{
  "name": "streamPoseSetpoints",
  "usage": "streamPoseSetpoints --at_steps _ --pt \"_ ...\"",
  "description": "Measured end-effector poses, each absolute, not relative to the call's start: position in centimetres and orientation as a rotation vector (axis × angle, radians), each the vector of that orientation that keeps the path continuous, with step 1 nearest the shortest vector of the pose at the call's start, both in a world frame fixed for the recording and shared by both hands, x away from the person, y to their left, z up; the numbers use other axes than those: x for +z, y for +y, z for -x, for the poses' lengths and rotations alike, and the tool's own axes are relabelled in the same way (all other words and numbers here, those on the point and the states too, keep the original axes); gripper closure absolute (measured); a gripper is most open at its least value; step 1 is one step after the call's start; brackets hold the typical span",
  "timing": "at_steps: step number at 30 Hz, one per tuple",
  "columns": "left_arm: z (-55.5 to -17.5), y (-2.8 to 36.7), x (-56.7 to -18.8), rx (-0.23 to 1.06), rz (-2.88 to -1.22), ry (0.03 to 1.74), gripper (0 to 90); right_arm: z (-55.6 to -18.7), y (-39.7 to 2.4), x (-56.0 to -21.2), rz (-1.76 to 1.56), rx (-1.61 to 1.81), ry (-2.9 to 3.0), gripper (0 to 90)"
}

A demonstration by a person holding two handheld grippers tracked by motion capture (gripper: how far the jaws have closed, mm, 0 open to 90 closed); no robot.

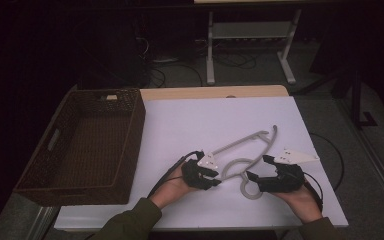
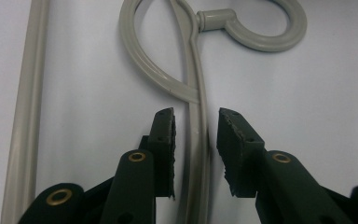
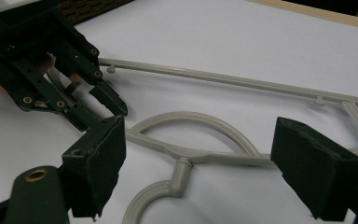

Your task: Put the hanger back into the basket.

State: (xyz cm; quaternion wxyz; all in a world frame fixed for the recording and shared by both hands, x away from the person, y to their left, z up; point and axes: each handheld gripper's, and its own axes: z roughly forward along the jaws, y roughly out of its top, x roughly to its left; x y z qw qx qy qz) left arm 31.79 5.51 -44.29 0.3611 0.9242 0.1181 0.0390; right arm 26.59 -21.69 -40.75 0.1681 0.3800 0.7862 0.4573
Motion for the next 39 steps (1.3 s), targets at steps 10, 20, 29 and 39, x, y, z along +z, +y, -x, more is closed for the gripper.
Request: streamPoseSetpoints --at_steps 10,20,29,39 --pt "-31.77 5.02 -44.32 0.095 -2.399 0.3 73.9 -26.57 -21.76 -40.7 -1.083 1.301 2.233 17.3" --pt "-31.82 4.71 -44.29 0.09 -2.41 0.309 80.6 -26.51 -21.74 -40.66 -1.085 1.306 2.223 17.5" --pt "-31.82 4.52 -44.14 0.091 -2.426 0.315 81.8 -26.46 -21.81 -40.52 -1.086 1.306 2.217 17.7" --pt "-31.91 4.68 -43.85 0.082 -2.426 0.314 82.0 -26.48 -22.22 -40.34 -1.099 1.316 2.183 17.7"
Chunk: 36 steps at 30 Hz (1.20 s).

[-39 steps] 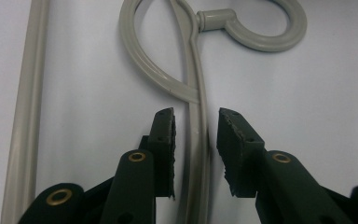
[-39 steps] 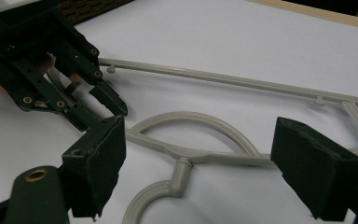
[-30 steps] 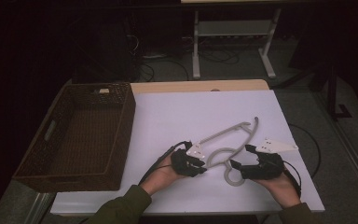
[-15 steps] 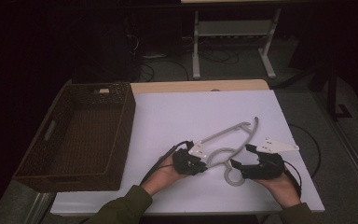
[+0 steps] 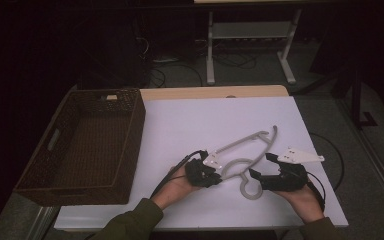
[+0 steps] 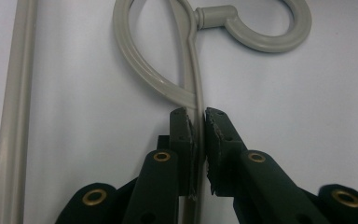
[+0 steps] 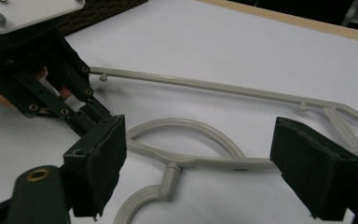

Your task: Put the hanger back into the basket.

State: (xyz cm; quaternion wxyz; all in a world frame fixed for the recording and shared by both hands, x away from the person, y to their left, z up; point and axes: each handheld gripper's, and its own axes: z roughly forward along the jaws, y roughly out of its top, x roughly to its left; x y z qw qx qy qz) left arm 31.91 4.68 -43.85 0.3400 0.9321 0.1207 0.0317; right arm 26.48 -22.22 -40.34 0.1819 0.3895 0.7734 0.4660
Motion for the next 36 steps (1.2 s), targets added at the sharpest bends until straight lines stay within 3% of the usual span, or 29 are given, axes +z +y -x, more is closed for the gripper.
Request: streamPoseSetpoints --at_steps 17,36 --pt "-32.5 6.5 -41.6 0.064 -2.332 0.345 81.9 -26.3 -22.9 -39.7 -1.117 1.342 2.11 16.8" --pt "-33.5 8.6 -39.9 0.128 -2.258 0.399 82.7 -26.1 -24.2 -38.9 -1.129 1.413 1.987 15.5"
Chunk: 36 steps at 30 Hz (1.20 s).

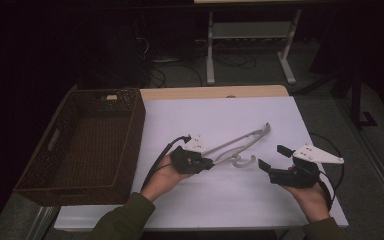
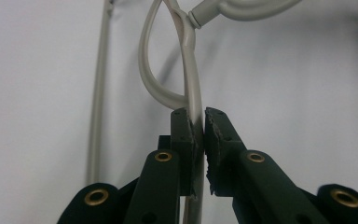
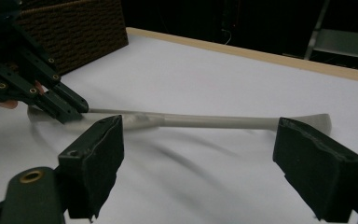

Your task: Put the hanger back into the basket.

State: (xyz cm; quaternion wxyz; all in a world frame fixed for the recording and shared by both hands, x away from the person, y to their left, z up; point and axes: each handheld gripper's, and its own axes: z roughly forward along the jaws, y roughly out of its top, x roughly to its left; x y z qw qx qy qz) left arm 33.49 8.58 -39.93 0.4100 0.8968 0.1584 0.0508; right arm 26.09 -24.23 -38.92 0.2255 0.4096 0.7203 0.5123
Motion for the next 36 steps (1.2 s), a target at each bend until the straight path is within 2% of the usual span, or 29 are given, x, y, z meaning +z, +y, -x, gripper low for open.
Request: streamPoseSetpoints --at_steps 36 --pt "-33.9 11.7 -35.4 0.191 -2.127 0.433 83.0 -26.2 -23.6 -39.3 -1.127 1.399 2.022 15.3"
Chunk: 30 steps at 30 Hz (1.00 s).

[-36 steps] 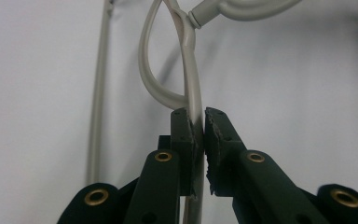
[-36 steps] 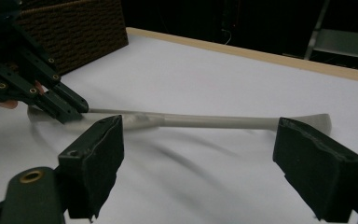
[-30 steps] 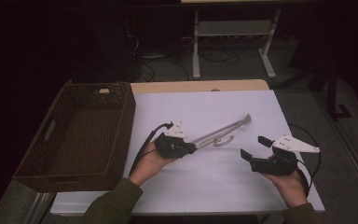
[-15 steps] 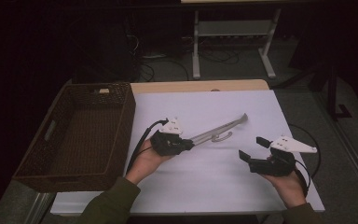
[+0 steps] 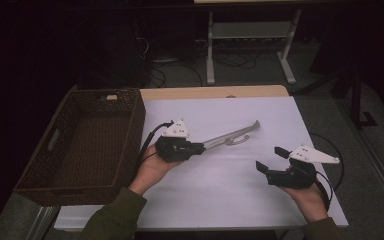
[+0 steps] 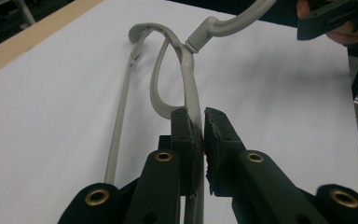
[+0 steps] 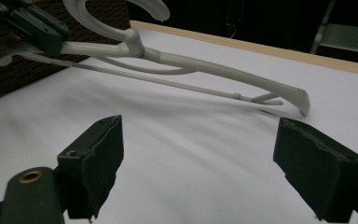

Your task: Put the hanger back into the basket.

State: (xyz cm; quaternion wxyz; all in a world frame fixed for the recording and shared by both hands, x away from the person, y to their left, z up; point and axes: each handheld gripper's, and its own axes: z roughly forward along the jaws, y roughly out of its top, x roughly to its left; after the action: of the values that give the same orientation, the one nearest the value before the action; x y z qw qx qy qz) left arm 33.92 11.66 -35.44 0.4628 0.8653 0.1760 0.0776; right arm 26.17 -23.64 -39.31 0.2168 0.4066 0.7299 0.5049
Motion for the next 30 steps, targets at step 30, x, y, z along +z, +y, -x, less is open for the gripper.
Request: streamPoseSetpoints --at_steps 30 --pt "-32.9 16.7 -28.8 0.282 -2.008 0.482 83.0 -26.3 -23.4 -39.2 -1.125 1.394 2.029 15.3"
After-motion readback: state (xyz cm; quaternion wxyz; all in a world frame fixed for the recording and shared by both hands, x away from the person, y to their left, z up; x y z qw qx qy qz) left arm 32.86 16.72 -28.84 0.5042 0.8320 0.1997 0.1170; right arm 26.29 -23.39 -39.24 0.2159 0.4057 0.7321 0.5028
